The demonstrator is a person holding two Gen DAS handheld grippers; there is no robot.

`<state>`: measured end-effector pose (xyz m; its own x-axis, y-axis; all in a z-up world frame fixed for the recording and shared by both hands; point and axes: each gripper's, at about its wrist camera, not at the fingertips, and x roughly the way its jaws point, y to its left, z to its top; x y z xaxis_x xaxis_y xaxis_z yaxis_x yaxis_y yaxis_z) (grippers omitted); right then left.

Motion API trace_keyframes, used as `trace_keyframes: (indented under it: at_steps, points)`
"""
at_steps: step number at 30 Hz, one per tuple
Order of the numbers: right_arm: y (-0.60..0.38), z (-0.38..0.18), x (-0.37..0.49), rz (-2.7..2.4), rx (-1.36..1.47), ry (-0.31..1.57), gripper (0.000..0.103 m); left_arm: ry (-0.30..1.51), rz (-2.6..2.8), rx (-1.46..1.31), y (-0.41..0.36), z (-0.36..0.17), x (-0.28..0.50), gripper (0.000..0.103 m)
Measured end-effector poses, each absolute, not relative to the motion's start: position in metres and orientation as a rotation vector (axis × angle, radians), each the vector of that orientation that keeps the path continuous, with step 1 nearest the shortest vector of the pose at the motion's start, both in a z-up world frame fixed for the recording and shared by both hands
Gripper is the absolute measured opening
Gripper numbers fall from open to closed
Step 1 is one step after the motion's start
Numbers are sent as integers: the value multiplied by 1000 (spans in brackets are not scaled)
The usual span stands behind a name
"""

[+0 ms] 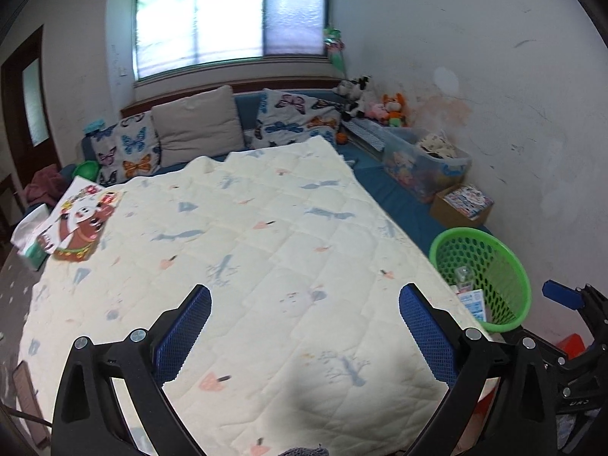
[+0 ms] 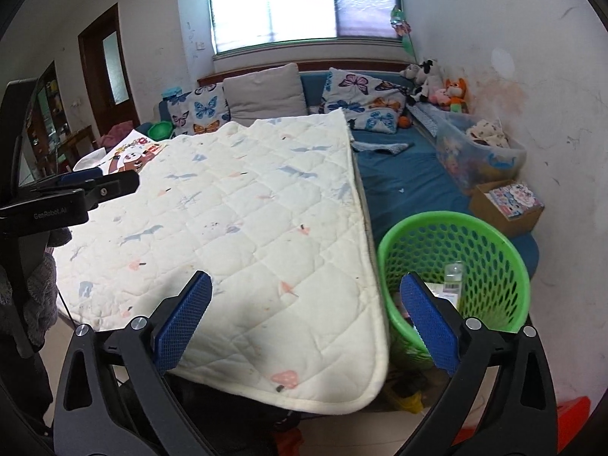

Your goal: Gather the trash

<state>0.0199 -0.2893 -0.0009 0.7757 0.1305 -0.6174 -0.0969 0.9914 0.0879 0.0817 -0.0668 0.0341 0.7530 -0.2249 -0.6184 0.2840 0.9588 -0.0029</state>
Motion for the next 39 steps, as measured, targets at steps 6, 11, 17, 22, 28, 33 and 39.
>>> trace_keyframes:
  at_steps: [6,11,17,22,28,33,39]
  points:
    - [-283,-3,17,136,74,671,99,647,-244,79,-51,33,71,96]
    - [-281,-2,15,137,77,668,99,638,-226,78,-46,30,62,96]
    - [-275,-2,12,112,41,658,99,607,-184,109,-42,29,51,96]
    - [-273,-4,12,115,47,654,99,605,-165,89,-36,28,47,96]
    - [-273,-5,12,117,53,656,99,622,-138,75,-31,22,44,96]
    - [-272,-4,12,119,51,651,99,631,-125,65,-31,18,42,96]
    - [-271,-5,12,121,51,650,99,633,-117,63,-33,15,41,96]
